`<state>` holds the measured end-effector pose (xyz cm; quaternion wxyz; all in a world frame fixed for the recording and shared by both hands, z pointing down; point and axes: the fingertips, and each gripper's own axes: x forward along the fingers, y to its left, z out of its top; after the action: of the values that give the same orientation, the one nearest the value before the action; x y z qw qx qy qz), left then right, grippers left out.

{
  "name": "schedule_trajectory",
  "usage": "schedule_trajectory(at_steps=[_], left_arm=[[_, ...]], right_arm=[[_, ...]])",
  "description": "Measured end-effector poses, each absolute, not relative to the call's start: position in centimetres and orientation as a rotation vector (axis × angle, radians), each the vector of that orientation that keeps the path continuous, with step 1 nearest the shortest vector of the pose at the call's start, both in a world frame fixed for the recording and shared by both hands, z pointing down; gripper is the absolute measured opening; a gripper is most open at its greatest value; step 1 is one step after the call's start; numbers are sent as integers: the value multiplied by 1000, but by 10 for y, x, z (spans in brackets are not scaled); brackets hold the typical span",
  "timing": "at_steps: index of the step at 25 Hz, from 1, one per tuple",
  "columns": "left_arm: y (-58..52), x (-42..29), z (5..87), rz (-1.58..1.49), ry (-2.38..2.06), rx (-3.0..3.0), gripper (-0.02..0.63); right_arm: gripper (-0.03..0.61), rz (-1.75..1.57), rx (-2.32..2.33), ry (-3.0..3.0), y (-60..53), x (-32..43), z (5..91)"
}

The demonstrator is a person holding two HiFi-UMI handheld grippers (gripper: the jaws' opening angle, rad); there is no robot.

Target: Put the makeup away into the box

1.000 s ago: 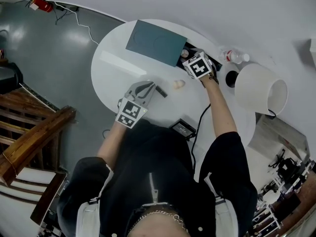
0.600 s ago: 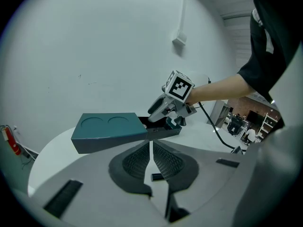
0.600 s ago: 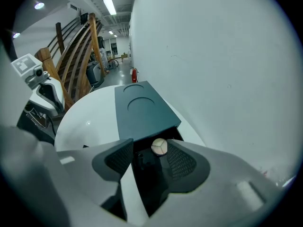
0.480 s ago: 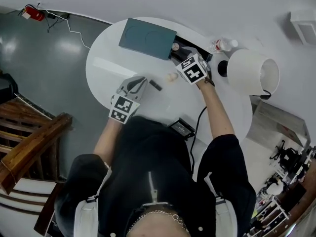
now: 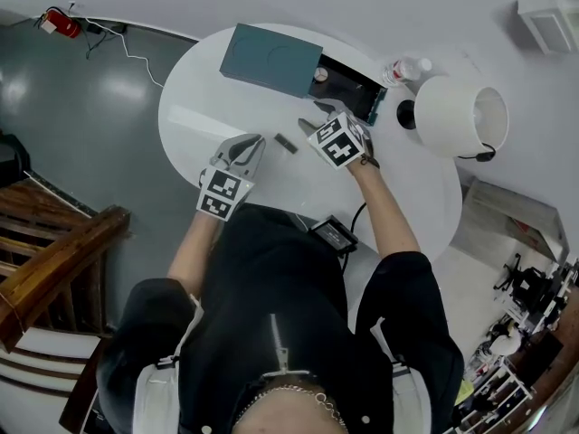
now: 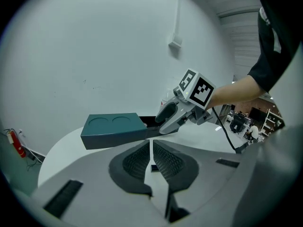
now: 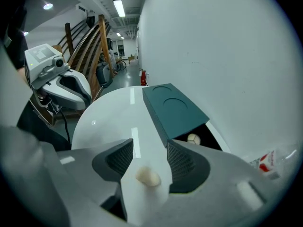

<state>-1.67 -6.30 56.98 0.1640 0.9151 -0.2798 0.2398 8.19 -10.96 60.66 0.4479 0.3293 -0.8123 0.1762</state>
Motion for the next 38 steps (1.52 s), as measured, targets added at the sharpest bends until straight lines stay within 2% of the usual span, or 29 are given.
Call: schedule_trajectory(at_steps=[10,15,27,29,38], left_arm=[[-38,-35,574,697,-818,2592,15],[-27,-48,579,712,-831,2572,15],[-12,-67,584,750,-850,2542,15],[-12,-69,585,756,-850,2536,15],[-20,-61,584,767,-827,2547,15]], right_arm=[[216,433,666,-1994,-61,32,645],[166,418,637,-1937,-44,28,672],[124,498,652,-1855,-37,27,706],[89,508,663,-1855,-39,27,707],[87,522,637,-1887,-38,30,695]])
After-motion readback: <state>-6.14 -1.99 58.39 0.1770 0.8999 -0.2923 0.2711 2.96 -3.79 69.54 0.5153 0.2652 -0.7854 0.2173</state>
